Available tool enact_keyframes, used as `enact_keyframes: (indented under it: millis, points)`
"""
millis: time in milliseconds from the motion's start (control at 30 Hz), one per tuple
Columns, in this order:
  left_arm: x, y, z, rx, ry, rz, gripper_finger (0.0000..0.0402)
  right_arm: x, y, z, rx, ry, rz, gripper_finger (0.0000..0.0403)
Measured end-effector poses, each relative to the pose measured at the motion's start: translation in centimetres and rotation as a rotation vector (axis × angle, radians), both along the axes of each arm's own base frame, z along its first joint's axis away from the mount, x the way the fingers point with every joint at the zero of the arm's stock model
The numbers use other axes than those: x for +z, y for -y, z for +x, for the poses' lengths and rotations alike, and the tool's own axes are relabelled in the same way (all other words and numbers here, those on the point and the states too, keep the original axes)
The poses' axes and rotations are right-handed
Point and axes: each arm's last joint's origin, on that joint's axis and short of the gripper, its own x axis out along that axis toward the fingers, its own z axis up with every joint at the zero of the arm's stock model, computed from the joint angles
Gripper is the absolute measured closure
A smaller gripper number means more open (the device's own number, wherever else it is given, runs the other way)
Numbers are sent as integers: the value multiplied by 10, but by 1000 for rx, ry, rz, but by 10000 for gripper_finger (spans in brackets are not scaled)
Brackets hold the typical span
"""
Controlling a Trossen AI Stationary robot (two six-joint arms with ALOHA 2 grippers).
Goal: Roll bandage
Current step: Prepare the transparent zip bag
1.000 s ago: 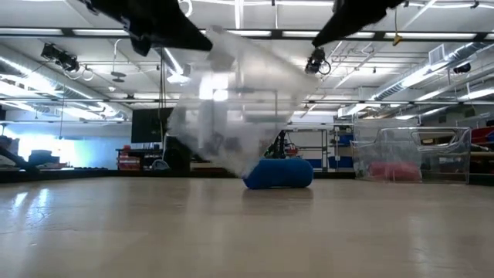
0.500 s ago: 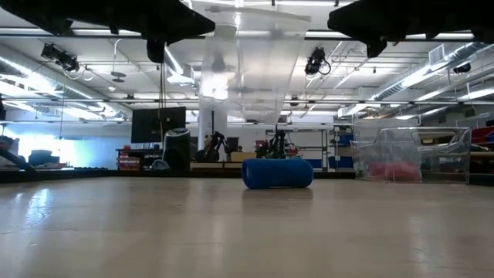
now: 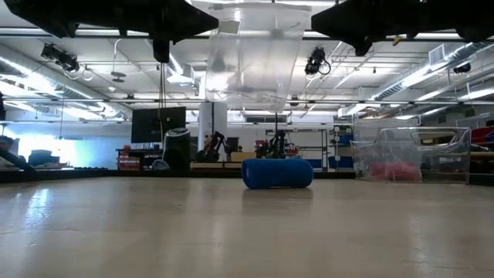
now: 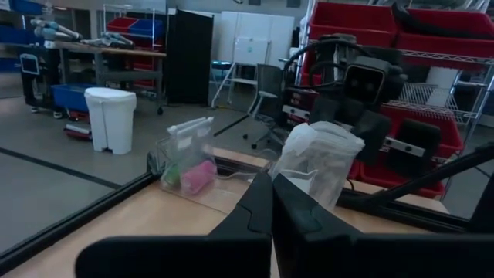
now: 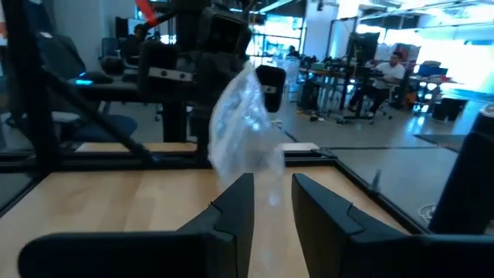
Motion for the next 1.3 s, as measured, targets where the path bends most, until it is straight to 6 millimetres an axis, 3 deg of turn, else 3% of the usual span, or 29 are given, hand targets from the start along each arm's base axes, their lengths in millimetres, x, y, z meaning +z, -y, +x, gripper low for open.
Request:
enact_keyframes:
  millis: [200, 633, 933, 1300]
  points:
    - [0, -1, 0, 18, 0, 0, 401, 1, -2, 0, 74, 10, -3, 305]
    - [2, -1, 1, 32, 47, -13, 401, 6, 2, 1, 62, 52, 21, 272]
    - [0, 0, 7, 34, 93, -17, 401, 17, 6, 6, 76, 67, -21, 306]
    - [2, 0, 7, 16, 115, -17, 401, 16, 12, 8, 73, 57, -22, 355]
